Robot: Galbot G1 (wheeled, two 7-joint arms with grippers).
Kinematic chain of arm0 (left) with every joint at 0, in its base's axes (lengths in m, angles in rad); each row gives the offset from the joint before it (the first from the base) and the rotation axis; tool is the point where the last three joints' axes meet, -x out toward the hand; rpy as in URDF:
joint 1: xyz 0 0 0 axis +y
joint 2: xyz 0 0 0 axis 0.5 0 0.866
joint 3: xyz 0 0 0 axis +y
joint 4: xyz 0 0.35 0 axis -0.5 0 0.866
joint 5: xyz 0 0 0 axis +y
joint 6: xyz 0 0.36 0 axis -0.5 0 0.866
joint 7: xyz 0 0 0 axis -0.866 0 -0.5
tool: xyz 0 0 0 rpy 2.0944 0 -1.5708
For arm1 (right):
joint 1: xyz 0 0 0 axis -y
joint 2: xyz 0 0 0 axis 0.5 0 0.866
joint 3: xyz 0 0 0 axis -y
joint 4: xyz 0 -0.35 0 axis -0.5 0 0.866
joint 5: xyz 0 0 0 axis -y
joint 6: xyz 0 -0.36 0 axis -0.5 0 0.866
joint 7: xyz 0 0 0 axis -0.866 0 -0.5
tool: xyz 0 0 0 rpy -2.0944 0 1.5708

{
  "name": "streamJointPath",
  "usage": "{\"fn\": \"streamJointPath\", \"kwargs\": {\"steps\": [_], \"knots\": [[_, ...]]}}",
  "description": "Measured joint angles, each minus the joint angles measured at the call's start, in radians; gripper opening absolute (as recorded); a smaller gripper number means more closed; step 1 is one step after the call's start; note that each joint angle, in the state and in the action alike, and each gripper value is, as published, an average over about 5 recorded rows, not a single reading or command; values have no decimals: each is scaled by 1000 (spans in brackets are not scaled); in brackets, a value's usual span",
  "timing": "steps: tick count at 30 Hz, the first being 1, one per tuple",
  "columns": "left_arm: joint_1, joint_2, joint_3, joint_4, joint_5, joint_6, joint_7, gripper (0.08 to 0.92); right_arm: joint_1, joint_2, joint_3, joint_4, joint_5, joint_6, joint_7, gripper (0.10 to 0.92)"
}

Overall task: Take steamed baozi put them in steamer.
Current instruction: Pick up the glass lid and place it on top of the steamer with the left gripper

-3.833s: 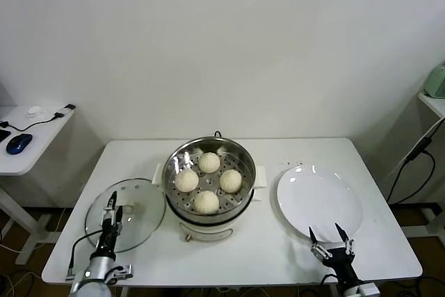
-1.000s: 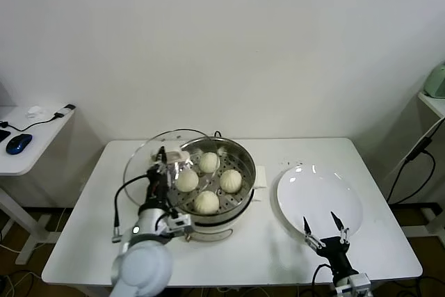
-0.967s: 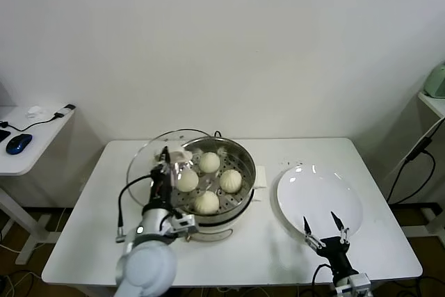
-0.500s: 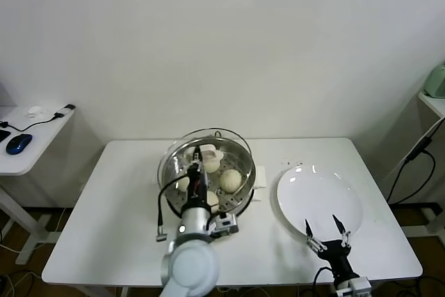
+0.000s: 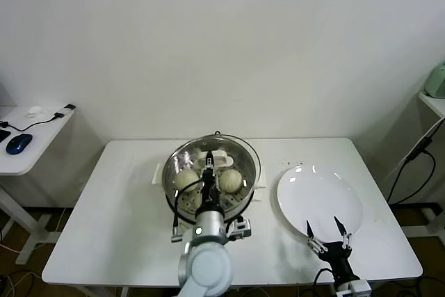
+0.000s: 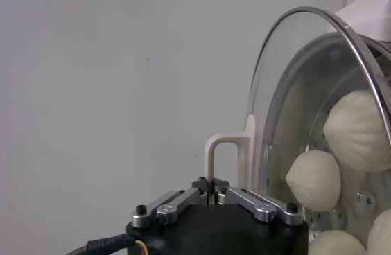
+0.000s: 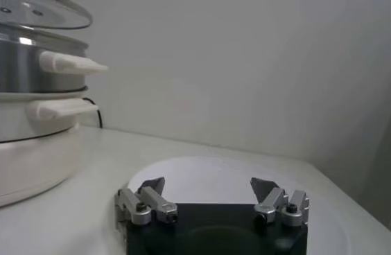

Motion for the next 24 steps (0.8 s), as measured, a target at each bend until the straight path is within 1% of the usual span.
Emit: {"fn": "streamJointPath", "kwargs": {"steps": [24], "knots": [[-1,-4,-23,73,26,-1,-21,132,-1,-3,7,-25,-3,48,3,823]]}}
